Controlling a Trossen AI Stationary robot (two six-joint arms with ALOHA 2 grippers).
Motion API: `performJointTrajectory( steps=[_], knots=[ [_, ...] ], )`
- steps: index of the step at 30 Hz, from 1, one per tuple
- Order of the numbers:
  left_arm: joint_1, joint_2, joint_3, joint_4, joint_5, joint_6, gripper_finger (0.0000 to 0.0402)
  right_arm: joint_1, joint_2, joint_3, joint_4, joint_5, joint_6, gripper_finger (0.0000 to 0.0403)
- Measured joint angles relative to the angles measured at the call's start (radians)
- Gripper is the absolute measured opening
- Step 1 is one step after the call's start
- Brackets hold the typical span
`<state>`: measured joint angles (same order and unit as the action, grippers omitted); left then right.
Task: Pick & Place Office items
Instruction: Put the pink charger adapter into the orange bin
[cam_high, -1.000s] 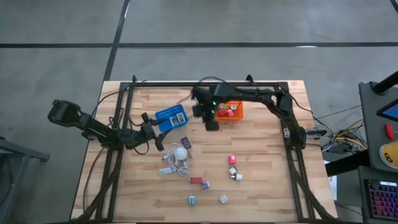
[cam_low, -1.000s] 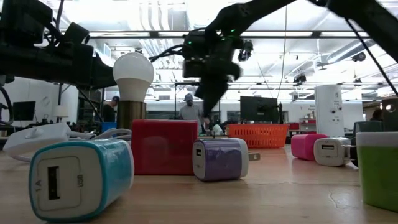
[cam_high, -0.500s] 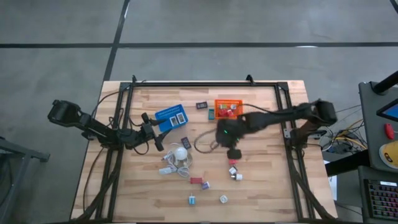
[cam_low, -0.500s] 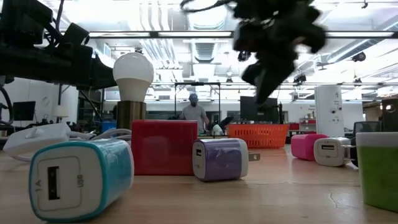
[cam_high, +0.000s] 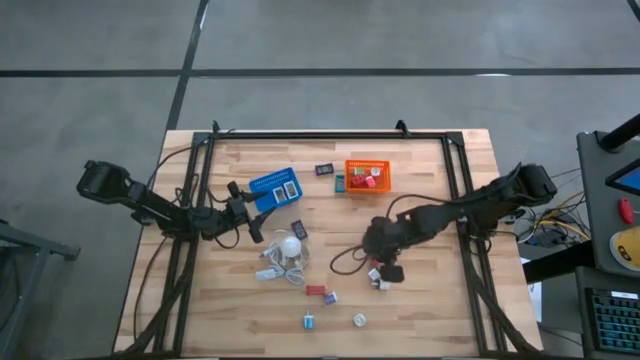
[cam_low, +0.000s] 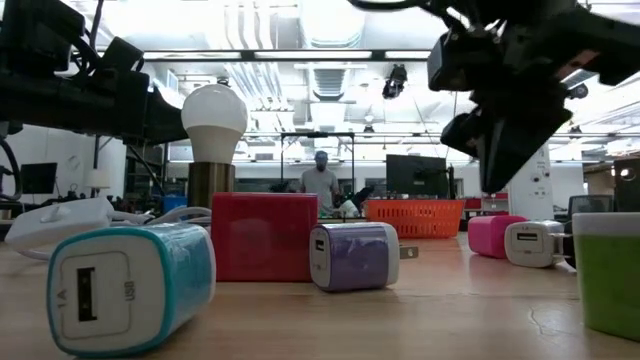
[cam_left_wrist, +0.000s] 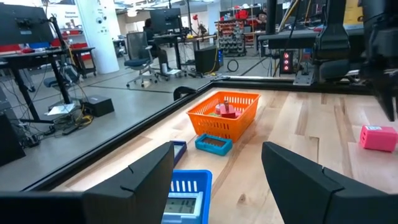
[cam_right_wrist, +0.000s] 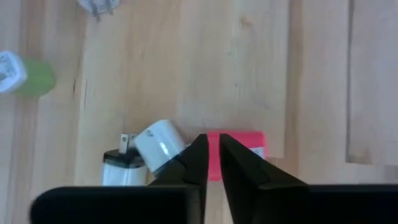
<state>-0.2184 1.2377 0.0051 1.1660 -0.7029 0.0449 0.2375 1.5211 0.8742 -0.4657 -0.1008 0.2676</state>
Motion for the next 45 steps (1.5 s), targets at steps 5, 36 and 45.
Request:
performJointTrajectory(
  steps=[5, 36, 45],
  knots=[
    [0.0, 0.0, 0.0, 0.0, 0.004, -0.004, 0.0248, 0.001, -0.001, 0.0, 0.0, 0.0, -0.001, 0.0092],
    [0.0, 0.0, 0.0, -0.023, 0.008, -0.004, 0.0248, -0.022, 0.117, 0.001, -0.045, 0.048, -0.014, 0.0267],
    [0.0, 0.0, 0.0, -0.023, 0.008, -0.004, 0.0248, -0.023, 0.111, 0.002, -0.033, 0.079, -0.032, 0.0192]
  ],
)
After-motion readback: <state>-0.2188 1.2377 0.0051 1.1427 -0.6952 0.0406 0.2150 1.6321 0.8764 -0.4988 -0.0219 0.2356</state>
